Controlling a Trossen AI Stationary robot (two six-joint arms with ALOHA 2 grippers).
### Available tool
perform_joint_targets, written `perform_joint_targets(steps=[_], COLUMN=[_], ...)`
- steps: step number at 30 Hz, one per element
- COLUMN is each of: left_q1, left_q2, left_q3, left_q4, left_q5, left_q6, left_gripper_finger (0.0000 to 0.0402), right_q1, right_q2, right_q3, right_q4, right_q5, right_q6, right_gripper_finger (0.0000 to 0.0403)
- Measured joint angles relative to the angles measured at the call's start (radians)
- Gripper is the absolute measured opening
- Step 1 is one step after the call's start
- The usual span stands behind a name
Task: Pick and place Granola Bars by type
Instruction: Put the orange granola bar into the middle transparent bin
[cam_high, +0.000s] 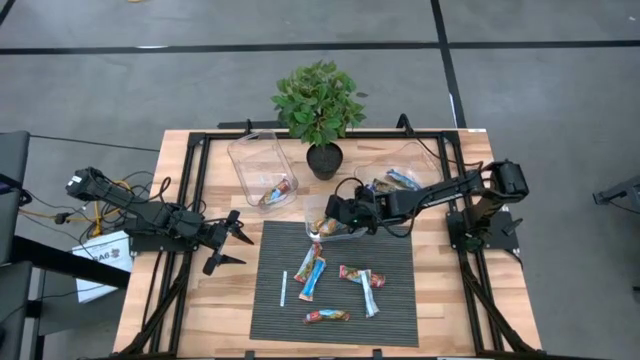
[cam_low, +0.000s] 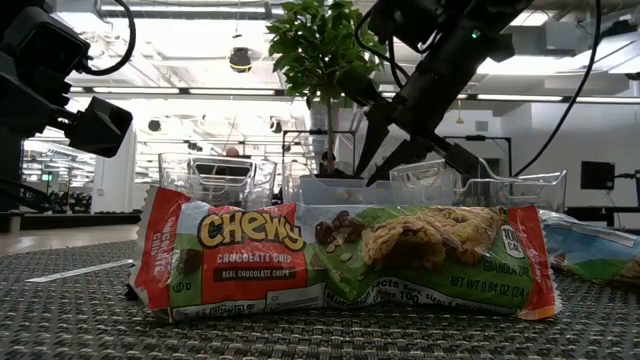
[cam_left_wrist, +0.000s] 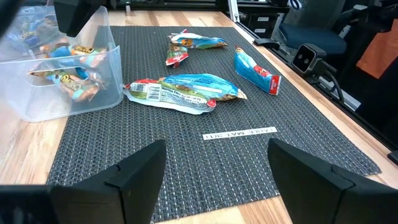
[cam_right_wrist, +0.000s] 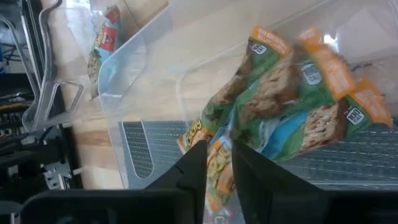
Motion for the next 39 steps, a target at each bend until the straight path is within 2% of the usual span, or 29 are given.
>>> perform_joint_targets(steps=[10, 19, 30, 39], left_q1=[0.0, 0.0, 0.0, 0.0], left_q2=[0.0, 0.0, 0.0, 0.0], left_q3=[0.0, 0.0, 0.0, 0.0], left_q4=[0.0, 0.0, 0.0, 0.0], left_q5=[0.0, 0.0, 0.0, 0.0], left_q6=[0.0, 0.0, 0.0, 0.0], left_gripper_finger=[0.0274, 0.0274, 0.0274, 0.0274], right_q1=[0.0, 0.0, 0.011, 0.104], right_q2=[-0.001, -0.046, -0.146, -0.222], right_q3=[0.0, 0.0, 0.0, 0.0], right_q4=[0.009, 0.098, 0.109, 0.085], right_q5=[0.0, -0.022, -0.255, -0.411], right_q6=[-0.007, -0.189, -0.544, -0.742], right_gripper_finger=[0.0079, 0.0079, 0.0079, 0.0079])
